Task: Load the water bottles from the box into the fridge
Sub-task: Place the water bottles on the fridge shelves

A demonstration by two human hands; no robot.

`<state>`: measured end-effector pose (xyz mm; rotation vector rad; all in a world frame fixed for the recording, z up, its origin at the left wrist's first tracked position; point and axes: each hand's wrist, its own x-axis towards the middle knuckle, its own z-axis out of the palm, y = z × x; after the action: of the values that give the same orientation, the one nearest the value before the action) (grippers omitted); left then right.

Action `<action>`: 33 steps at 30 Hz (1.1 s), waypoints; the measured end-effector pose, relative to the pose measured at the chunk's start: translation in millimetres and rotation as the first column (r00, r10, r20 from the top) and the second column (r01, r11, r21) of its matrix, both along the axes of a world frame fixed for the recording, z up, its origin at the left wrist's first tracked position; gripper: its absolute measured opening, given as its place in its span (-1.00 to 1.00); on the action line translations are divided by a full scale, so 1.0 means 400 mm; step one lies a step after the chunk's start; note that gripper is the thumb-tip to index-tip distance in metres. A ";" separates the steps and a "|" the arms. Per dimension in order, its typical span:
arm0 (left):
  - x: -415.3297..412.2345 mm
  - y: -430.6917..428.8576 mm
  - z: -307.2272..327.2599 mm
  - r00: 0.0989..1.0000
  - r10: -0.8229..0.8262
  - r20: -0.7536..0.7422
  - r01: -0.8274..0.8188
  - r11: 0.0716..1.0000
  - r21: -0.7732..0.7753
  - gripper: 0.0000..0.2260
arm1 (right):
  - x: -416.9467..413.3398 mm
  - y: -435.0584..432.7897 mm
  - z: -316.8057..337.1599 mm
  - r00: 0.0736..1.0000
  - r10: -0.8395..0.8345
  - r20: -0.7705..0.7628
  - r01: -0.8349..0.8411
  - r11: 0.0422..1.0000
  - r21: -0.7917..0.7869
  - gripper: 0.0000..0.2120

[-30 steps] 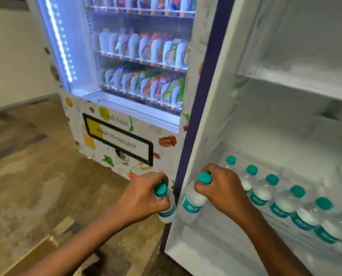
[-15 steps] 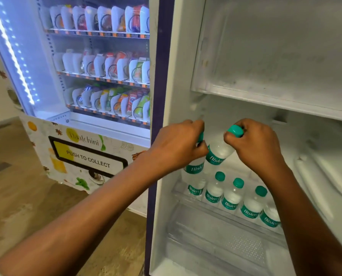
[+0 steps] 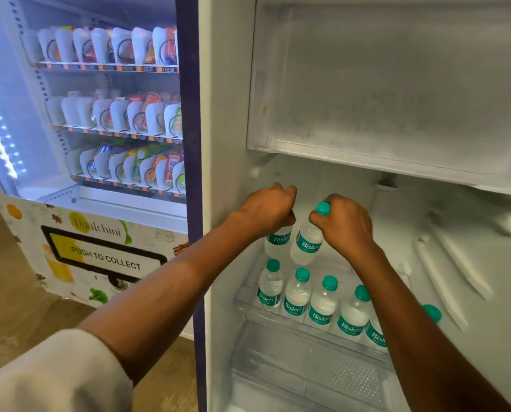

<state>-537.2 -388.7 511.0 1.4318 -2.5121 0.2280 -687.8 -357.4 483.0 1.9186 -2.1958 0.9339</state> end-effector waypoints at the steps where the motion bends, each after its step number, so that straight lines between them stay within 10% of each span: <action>1: -0.008 -0.015 -0.009 1.000 -0.007 0.028 0.006 1.000 0.022 -0.71 | -0.002 -0.011 -0.013 1.000 -0.001 0.006 0.001 1.000 0.013 -0.67; 33: -0.049 -0.153 -0.234 0.987 -0.049 0.151 -0.023 0.895 0.445 -0.74 | 0.001 -0.132 -0.258 0.999 0.043 0.028 -0.051 0.915 0.400 -0.73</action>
<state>-556.6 -449.8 417.4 1.6077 -2.8321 -0.2706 -687.5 -410.1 379.7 2.1382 -2.5210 0.5327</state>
